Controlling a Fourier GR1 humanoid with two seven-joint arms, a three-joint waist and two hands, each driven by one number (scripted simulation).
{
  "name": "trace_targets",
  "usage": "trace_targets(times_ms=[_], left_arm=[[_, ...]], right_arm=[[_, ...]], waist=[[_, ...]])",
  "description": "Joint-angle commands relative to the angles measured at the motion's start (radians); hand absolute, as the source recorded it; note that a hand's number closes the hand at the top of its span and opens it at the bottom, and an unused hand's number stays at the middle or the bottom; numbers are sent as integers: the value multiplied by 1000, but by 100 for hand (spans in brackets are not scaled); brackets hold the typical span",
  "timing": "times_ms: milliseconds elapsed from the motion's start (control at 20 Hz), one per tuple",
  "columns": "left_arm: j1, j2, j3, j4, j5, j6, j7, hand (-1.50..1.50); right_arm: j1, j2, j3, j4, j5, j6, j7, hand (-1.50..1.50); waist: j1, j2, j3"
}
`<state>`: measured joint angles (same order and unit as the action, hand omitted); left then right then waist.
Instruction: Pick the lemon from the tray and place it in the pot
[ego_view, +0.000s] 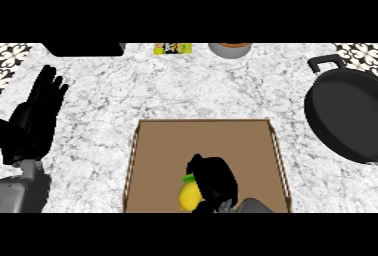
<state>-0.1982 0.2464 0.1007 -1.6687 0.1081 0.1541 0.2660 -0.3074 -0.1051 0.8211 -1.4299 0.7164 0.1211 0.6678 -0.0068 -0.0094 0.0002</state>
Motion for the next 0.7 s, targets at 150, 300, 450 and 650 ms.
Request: trace_targets(times_ms=[150, 300, 450, 650], left_arm=[[-13, 8, 23, 56, -4, -18, -33, 0], [9, 18, 43, 9, 23, -38, -19, 0], [33, -14, 11, -1, -18, 0, -32, 0], [3, 16, 40, 19, 8, -20, -3, 0]], right_arm=[[245, -308, 59, -397, 18, 17, -128, 150], [338, -363, 62, -521, 63, -21, -120, 150], [367, -372, -25, -616, 84, -163, -134, 150], [370, -332, -127, -761, 132, -248, -58, 150]], waist=[[-8, 7, 0], [-3, 6, 0], [-16, 3, 1], [-23, 2, 0]])
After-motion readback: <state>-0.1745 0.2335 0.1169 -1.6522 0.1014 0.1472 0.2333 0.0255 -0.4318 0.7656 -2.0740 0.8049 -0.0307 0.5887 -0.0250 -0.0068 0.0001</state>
